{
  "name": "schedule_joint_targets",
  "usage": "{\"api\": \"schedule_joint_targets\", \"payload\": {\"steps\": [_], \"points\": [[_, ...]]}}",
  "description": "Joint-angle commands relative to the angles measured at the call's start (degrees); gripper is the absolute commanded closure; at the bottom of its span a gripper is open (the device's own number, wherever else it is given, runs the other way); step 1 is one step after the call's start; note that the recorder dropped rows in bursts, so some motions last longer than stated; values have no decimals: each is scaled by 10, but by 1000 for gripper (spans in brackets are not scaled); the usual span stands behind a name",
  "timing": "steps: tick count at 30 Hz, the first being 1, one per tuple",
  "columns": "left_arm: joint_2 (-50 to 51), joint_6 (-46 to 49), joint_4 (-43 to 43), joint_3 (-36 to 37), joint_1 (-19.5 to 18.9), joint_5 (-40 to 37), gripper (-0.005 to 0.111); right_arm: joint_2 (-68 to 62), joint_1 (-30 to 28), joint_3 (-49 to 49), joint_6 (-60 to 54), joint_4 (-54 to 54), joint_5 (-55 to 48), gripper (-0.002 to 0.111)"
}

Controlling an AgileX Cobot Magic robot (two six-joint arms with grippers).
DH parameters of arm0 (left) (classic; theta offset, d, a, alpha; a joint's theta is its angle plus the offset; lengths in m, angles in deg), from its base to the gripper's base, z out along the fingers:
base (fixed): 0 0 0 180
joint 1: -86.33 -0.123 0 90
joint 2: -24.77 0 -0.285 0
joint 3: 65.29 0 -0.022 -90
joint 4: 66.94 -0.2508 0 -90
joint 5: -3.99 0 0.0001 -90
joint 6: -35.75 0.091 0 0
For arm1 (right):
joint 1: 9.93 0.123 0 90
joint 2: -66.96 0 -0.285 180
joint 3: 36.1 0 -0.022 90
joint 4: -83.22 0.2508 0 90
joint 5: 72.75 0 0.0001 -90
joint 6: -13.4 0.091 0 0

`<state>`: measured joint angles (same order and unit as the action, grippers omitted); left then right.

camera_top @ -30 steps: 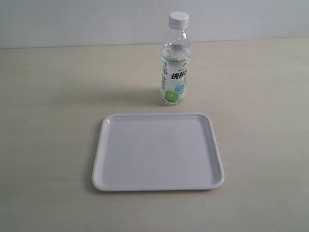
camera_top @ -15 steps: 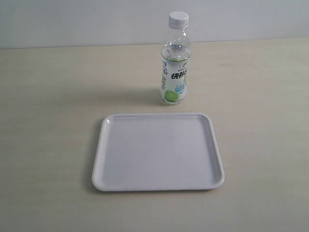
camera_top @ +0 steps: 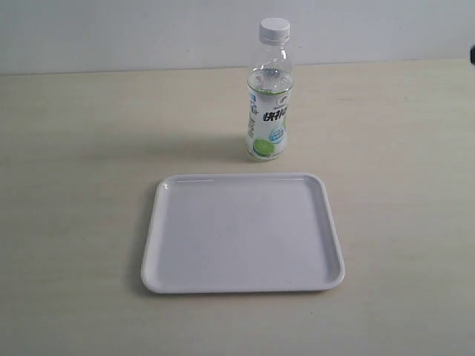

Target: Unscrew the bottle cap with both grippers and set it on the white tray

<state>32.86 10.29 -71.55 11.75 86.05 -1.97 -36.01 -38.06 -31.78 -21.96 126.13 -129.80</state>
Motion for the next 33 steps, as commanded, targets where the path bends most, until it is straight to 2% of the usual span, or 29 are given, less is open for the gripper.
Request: {"api": "schedule_joint_targets", "payload": {"steps": [1,5,7,9,12,15,16,20,22,24,25,27,30,33], "points": [[-3,2,3,2,3,1,107,-2,12,24,19,-163,58,108],[-3,2,3,2,3,1,107,39,36,128,-57,-129,282,108],[-3,2,3,2,3,1,107,54,53,181,-140,-42,361,108],[-3,2,3,2,3,1,107,57,78,230,-299,93,409,108],[-3,2,3,2,3,1,107,53,114,284,-610,332,387,108],[-3,2,3,2,3,1,107,52,136,324,-829,565,301,108],[-3,2,3,2,3,1,107,52,138,333,-859,570,274,108],[-3,2,3,2,3,1,107,28,165,339,-859,570,191,108],[-3,2,3,2,3,1,107,9,194,339,-859,570,191,99],[-3,2,3,2,3,1,107,-18,223,336,-859,570,195,78],[-3,2,3,2,3,1,107,-38,239,326,-859,570,195,60],[-3,2,3,2,3,1,107,-71,259,301,-859,570,195,45],[-3,2,3,2,3,1,107,-106,269,261,-859,570,222,42],[-3,2,3,2,3,1,107,-108,269,249,-777,570,277,42]]}}
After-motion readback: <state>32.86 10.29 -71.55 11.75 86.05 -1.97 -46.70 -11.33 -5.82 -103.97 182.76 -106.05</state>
